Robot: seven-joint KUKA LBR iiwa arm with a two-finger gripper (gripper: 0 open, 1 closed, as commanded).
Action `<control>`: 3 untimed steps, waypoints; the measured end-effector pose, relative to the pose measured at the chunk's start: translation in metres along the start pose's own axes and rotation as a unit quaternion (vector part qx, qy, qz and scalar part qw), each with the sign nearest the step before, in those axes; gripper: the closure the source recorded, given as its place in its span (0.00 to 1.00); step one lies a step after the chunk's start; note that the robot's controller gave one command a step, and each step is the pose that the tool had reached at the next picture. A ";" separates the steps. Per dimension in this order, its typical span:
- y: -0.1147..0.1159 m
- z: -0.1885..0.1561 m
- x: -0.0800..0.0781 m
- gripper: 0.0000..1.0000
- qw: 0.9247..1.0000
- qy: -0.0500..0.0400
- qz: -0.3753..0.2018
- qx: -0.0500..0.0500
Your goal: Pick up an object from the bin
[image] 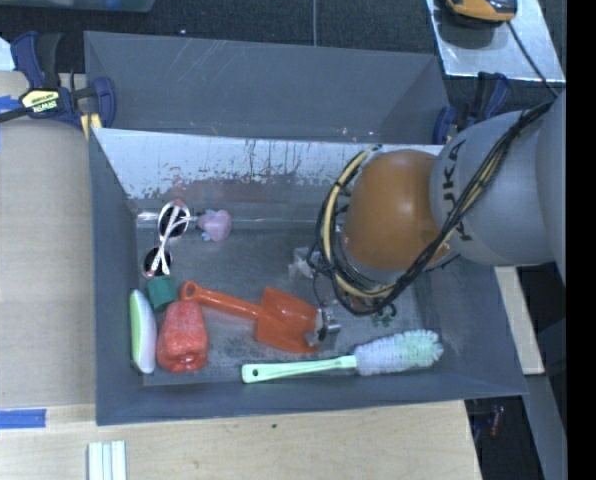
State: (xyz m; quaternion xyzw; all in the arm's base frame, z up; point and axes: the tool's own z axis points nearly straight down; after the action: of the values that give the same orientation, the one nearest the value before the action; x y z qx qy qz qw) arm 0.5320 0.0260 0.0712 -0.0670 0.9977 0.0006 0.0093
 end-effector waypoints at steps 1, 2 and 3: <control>0.032 -0.001 0.043 1.00 1.000 -0.001 0.022 -0.002; 0.032 -0.001 0.043 1.00 1.000 -0.001 0.022 -0.002; 0.028 0.000 0.008 1.00 1.000 -0.001 -0.013 -0.002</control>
Offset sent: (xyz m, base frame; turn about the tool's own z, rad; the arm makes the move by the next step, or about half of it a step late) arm 0.0000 0.0000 0.0000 0.0000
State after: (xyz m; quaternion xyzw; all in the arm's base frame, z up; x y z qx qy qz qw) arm 0.5205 0.0531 0.0707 -0.0799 0.9968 0.0023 0.0102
